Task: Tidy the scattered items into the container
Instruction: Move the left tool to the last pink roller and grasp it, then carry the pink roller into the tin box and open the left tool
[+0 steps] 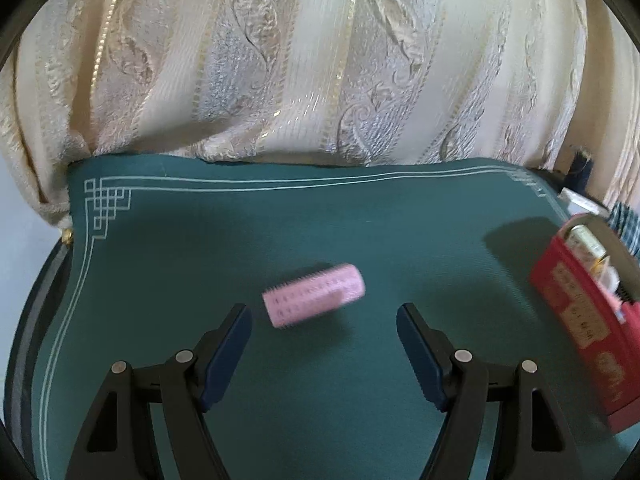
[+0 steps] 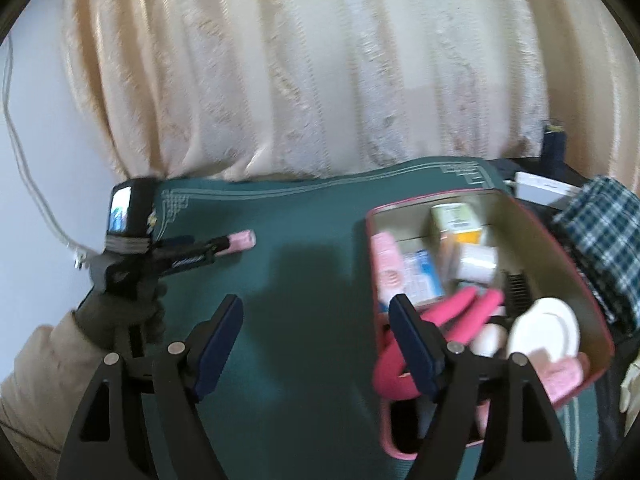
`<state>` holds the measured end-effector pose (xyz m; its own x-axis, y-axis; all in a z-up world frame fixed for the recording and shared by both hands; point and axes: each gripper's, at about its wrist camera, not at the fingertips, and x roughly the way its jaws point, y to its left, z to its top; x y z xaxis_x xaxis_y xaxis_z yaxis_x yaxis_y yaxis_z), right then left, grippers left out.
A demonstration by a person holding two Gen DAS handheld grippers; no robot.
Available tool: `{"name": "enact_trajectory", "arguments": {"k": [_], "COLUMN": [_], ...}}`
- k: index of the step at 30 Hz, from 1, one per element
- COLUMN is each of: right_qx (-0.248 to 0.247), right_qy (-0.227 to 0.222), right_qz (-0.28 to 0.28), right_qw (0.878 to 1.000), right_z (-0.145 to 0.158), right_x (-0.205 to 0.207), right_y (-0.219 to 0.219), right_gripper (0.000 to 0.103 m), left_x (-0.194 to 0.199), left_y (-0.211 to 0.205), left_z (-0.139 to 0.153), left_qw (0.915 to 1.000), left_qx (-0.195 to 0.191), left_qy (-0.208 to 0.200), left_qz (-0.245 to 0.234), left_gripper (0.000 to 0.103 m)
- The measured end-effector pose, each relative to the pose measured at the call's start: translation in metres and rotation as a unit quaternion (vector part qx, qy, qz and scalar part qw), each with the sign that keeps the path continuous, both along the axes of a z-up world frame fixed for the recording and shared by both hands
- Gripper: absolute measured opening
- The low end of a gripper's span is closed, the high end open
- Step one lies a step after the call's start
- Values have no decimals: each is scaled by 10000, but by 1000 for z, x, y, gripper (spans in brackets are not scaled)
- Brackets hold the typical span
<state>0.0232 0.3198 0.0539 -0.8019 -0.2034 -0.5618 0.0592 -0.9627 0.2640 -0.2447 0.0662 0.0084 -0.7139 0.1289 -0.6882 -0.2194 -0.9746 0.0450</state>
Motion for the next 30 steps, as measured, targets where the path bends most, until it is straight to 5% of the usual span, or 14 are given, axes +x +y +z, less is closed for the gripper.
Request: {"name": "enact_trajectory", "arguments": {"k": [7,15,17,21,23,30], "right_qx": [100,181,216,173,160,94], "right_qy": [-241,-346,-354,-350,-347,-201], "right_qz": [302,412,407,383,380,346], "right_qw": [9992,9984,9983,9985,9985,9992], "right_z": [-17,-27,-29,-28,-27,-20], "right_x": [-14,-23,-26,-26,-25,-18], "right_y": [-19,-26,-27,-24,-24,-21], "right_gripper": [79,79,79,79,79,79], "left_x": [-23,-56,-58,-54,-48,-14], "left_y": [7,12,13,12,13,27], "left_z": [-8,-29,-29,-30,-27,1], "left_qw": [9964,9910,9907,9922,9932,9940], "left_qx": [-468,-704,-726,-666,-604,-342], "left_qy": [83,-398,-410,-422,-392,-41], "left_qz": [-697,-1066,-1078,-968,-912,-1037], "left_gripper": [76,75,57,48,35,33]}}
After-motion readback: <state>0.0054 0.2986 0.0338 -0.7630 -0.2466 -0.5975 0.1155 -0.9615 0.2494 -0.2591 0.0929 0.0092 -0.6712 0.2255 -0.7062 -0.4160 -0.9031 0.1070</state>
